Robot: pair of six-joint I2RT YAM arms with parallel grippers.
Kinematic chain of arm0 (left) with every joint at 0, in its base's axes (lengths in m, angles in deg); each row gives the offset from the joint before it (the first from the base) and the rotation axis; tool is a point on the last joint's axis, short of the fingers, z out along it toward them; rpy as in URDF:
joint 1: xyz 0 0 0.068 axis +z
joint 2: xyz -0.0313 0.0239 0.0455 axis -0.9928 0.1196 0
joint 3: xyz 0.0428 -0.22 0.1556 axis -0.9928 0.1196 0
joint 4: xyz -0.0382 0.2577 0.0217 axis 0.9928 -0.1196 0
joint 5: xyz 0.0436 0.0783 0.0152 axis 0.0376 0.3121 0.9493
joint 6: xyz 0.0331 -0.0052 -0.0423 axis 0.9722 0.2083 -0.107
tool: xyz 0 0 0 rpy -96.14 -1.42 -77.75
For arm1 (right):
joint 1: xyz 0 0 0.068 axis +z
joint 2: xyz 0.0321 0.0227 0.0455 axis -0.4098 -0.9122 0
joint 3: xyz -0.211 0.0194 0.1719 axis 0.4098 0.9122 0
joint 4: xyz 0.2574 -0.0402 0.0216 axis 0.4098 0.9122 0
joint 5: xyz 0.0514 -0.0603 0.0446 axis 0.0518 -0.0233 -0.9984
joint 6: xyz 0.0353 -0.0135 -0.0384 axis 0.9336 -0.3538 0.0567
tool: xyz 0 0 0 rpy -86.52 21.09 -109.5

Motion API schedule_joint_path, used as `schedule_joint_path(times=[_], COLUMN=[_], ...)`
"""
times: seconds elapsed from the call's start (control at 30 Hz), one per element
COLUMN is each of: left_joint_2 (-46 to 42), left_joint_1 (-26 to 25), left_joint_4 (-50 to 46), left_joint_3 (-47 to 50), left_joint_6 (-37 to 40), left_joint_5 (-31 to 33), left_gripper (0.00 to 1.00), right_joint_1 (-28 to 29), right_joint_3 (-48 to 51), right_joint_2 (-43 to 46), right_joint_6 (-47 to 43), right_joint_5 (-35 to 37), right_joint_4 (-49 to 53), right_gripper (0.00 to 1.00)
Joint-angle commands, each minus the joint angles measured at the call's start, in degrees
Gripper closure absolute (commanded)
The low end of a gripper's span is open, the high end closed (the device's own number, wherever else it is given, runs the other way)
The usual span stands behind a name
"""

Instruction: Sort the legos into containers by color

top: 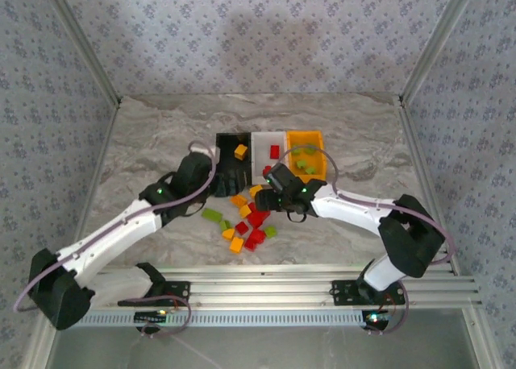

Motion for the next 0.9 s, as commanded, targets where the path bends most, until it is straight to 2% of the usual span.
schedule_joint_path(times=[0.0,0.23,0.43,0.57,0.7,0.87], left_joint_2=[-6.5,-14.9,-15.7,-16.0,-16.2,-16.3], left_joint_1=[-0.4,-0.4,-0.4,-0.4,-0.4,-0.3], left_joint_4=[-0.7,-2.3,-3.4,-3.0,-3.0,-2.9], left_joint_3=[5.3,11.3,11.8,12.3,12.6,12.8], left_joint_6=[-4.0,-6.5,-6.0,-6.1,-6.1,-6.0], left_joint_5=[3.3,4.3,4.6,4.9,5.1,5.5], left_gripper=[0.00,0.01,0.01,0.00,0.01,0.01], right_joint_1=[0.3,0.6,0.4,-0.3,-1.1,-2.5], right_joint_3=[-2.4,-7.2,-10.1,-11.2,-8.5,-0.5], right_joint_2=[-2.4,-10.1,-14.7,-16.8,-15.4,-7.0], right_joint_6=[6.8,8.7,9.2,11.2,14.1,16.0], right_joint_5=[4.4,4.5,5.6,7.3,9.2,11.8], right_joint_4=[-3.3,-5.8,-5.4,-0.3,4.1,5.6], right_gripper=[0.21,0.20,0.19,0.21,0.24,0.26])
